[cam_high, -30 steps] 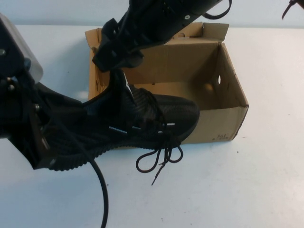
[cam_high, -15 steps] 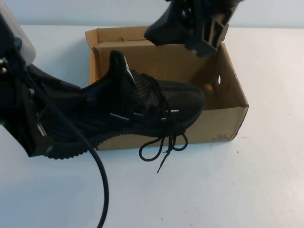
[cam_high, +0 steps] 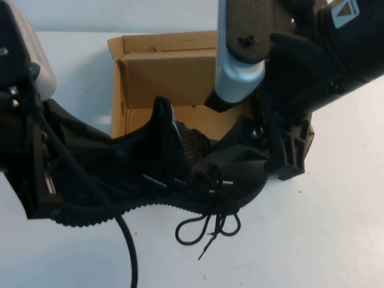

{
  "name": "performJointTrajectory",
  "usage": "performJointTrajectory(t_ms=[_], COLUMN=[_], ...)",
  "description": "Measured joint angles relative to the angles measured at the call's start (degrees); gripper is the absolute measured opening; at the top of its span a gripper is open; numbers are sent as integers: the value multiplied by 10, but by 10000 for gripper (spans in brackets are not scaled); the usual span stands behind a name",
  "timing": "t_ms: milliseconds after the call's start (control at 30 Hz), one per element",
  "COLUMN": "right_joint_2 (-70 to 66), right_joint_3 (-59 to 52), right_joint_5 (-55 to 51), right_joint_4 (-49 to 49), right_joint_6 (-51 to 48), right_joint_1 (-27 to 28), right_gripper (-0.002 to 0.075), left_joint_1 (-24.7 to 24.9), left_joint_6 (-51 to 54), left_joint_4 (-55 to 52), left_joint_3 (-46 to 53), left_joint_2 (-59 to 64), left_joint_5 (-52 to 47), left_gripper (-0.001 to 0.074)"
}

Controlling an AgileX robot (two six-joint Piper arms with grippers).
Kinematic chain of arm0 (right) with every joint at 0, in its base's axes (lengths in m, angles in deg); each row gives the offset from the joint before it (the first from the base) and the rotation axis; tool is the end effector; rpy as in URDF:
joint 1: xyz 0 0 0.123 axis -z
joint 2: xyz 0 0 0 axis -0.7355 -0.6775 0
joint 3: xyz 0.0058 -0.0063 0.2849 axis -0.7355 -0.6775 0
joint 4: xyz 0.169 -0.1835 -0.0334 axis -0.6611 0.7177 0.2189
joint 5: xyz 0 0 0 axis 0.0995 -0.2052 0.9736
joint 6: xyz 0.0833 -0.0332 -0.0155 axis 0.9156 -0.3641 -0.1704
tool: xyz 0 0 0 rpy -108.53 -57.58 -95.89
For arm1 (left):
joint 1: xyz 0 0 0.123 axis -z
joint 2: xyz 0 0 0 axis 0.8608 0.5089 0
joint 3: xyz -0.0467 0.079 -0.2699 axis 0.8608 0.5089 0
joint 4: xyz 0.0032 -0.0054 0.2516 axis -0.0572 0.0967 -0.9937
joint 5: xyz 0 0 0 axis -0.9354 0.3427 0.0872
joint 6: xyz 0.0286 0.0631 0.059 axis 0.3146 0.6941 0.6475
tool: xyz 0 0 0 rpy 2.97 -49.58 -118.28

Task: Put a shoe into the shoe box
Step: Hand over the shoe, then place the shoe in the shoe box

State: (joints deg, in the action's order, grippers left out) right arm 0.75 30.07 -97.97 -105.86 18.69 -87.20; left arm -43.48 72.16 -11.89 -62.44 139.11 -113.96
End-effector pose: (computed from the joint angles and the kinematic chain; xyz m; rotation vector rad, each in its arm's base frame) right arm 0.2020 0.2066 0.4378 -1.7360 1.7633 0.3843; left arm 0.1698 -0.1003 0.3833 1.3117 1.8525 -0.4604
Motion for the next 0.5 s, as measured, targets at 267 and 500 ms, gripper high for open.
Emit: performJointTrajectory(t_ms=[267,500], right_joint_2=[-20,-54], right_joint_3=[-5,-6], right_joint_5=[3,4], right_joint_4=[-28,-32], right_joint_6=[3,21], right_joint_1=[-1,-1], right_gripper=[470,542], left_joint_1=[0,0], left_joint_6=[17,33], left_joint_4=[4,27], left_joint_3=[0,-1], left_joint_2=[0,0], left_joint_5=[-20,-20], left_gripper=[36,36])
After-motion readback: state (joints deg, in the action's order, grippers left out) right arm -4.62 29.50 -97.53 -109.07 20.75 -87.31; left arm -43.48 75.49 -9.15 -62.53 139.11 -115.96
